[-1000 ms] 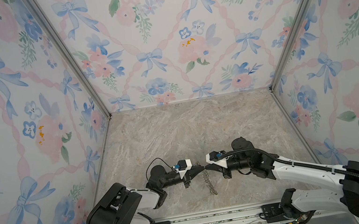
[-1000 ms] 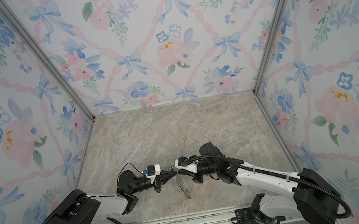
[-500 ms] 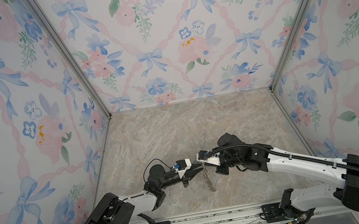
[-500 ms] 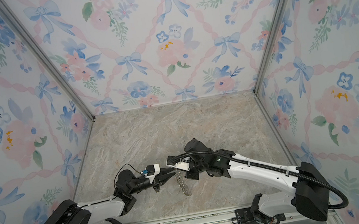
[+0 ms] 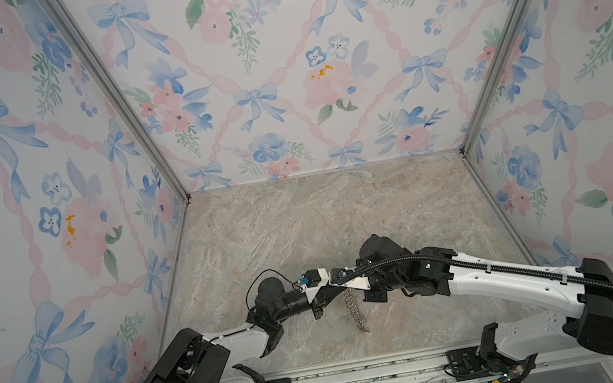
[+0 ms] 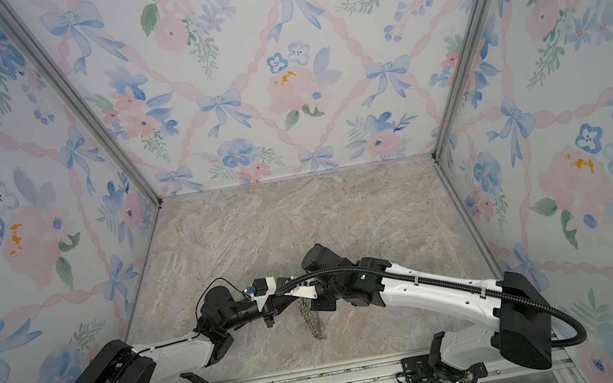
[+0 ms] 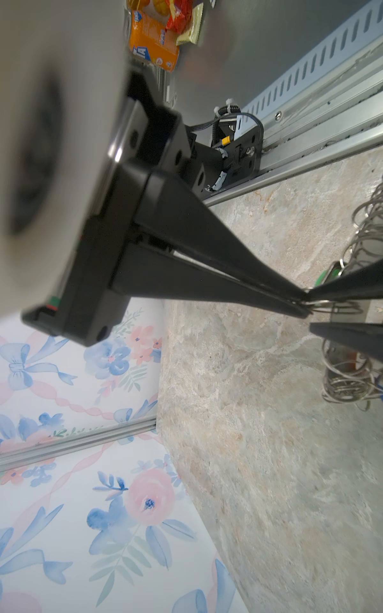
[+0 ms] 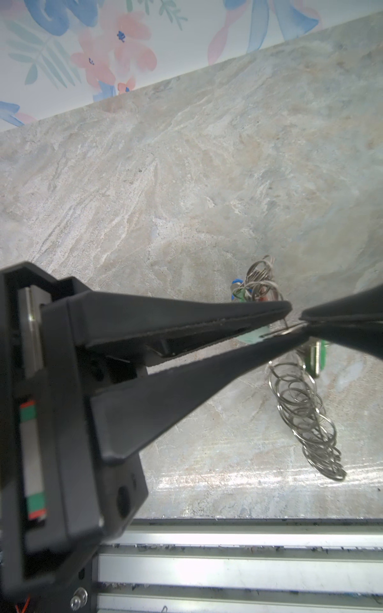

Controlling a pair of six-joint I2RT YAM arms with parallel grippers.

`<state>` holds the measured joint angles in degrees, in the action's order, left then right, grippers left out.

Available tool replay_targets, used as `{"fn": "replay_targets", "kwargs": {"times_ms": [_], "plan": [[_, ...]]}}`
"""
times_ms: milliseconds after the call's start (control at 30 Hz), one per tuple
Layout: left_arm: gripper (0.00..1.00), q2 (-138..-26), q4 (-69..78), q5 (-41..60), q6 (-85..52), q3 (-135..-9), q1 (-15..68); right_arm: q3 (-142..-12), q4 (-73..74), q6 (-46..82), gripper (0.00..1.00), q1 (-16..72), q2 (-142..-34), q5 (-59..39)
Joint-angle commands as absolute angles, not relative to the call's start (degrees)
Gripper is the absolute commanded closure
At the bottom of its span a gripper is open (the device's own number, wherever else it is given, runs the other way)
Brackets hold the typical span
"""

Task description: Put the keys on the keyring

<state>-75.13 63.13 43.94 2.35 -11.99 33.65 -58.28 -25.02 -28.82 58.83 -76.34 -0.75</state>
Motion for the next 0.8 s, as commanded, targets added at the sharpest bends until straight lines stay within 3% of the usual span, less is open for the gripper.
{"fn": "replay_targets", "kwargs": {"times_ms": [0,167,367,767], "plan": [[0.93,-76.28,62.88,44.5,2.1,-13.16,33.49,-60.14,-25.33,-29.53,1.0,59.94,-77.08,-0.08],[1.0,-76.57,62.91,44.32,2.02,-13.45,33.49,-59.47,-24.04,-29.3,1.0,59.94,-76.42,-0.17],[1.0,-75.34,63.07,40.75,0.89,-13.13,33.57,-54.86,-19.14,-26.23,0.81,56.51,-73.14,-2.91],[1.0,-75.95,70.33,38.85,-2.05,-11.34,33.59,-46.92,-9.25,-19.7,0.8,50.04,-70.81,-12.36]]}}
